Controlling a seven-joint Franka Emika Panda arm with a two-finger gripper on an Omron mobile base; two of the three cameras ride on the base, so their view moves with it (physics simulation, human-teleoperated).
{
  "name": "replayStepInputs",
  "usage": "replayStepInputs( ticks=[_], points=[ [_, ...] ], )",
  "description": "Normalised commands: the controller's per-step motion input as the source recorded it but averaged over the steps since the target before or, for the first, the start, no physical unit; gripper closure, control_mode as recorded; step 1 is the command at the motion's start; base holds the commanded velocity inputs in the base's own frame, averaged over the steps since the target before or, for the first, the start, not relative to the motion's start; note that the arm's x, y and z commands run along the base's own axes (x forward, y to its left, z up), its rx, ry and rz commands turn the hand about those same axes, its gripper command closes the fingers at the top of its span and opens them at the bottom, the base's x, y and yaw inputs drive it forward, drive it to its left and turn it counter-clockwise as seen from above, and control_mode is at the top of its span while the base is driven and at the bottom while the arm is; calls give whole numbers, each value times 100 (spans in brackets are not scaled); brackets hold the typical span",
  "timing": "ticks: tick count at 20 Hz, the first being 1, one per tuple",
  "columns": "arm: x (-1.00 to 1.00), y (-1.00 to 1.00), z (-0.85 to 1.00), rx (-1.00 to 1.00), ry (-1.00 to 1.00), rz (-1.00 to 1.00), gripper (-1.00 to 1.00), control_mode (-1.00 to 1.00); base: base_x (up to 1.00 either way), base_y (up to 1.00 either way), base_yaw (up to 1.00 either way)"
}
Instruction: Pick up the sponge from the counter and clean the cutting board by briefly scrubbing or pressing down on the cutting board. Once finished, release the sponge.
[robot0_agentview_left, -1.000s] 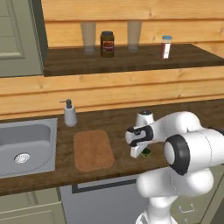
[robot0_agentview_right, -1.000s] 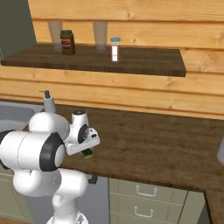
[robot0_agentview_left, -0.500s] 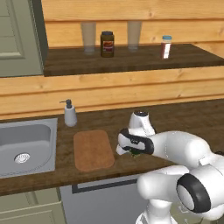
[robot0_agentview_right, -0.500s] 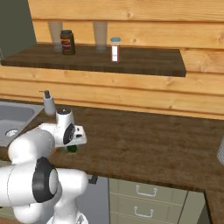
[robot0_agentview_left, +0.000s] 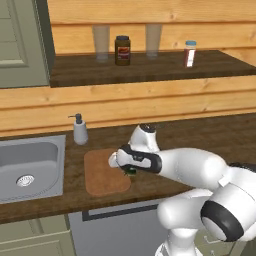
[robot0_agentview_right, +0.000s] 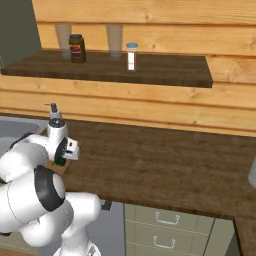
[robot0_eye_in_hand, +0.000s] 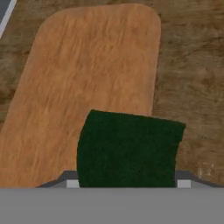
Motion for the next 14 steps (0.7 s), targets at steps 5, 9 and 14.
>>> replayStepInputs(
  ticks=[5,9,14],
  points=[
    [63,80,28,-1,6,-29,100,-100,0,0,0],
    [48,60,36,2,6,-17,100,-100,0,0,0],
    [40,35,4,2,13,-5,100,-100,0,0,0]
  ],
)
